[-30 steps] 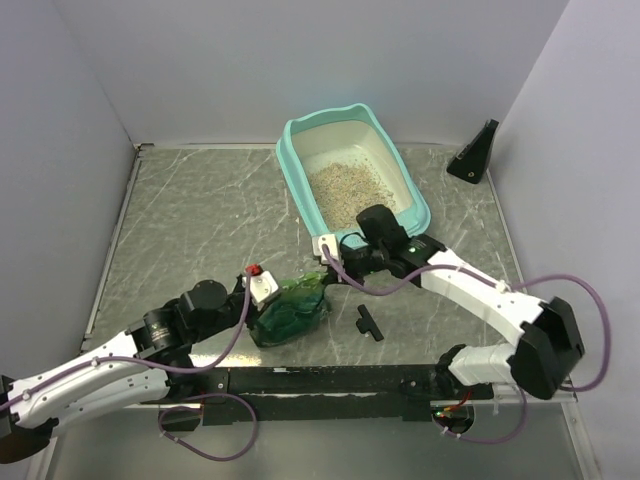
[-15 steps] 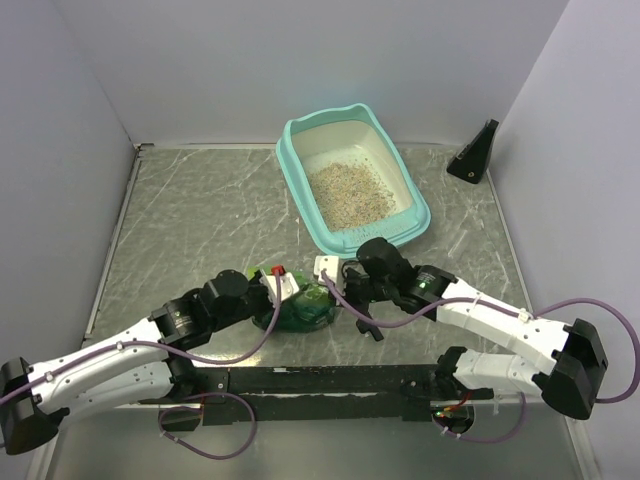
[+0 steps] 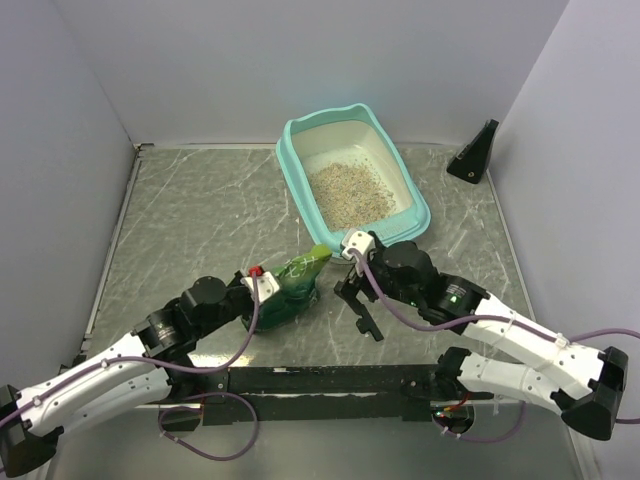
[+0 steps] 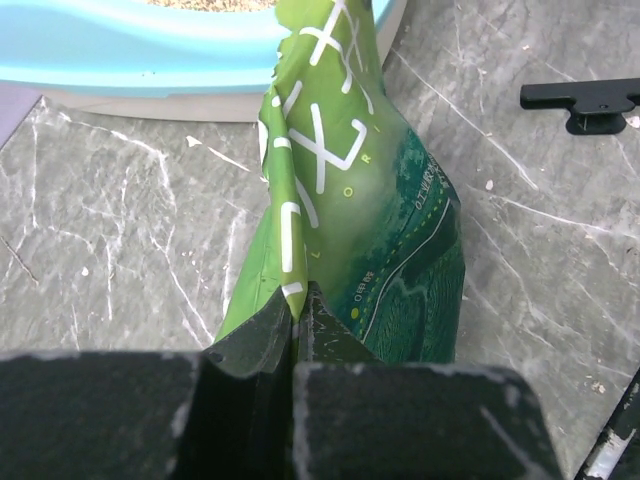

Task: Fill the litter box with clean litter

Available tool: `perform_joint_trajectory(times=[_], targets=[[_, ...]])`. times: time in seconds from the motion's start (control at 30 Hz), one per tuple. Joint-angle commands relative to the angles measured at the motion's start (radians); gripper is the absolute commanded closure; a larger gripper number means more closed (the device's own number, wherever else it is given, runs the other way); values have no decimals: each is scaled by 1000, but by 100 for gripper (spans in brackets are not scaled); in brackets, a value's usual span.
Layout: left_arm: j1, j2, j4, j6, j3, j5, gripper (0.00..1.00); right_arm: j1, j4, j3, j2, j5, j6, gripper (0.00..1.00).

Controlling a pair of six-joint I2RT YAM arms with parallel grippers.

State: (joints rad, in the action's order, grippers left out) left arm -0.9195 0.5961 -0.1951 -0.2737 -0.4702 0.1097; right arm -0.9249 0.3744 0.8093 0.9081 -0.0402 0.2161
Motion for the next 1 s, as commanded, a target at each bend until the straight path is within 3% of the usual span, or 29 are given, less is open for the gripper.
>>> perform_joint_trajectory(times=[0.0,0.13,0.3,0.57,0.7,0.97], targets=[[8,-35,71,-30,1,28,98,3,89,45,44,102,-122,0],[10,-39,60,-24,-5,27,82,4,199,97,109,-15,-142,0],[8,-74,57,-10,-5,47,66,-38,365,156,181,120,-286,0],[8,-122,62,16,-22,56,56,-162,429,120,331,367,-564,0],[8,-143,60,18,-27,47,56,-204,471,146,322,668,-806,0],[10,-165,71,70,-53,129,52,-201,356,65,270,514,-725,0]])
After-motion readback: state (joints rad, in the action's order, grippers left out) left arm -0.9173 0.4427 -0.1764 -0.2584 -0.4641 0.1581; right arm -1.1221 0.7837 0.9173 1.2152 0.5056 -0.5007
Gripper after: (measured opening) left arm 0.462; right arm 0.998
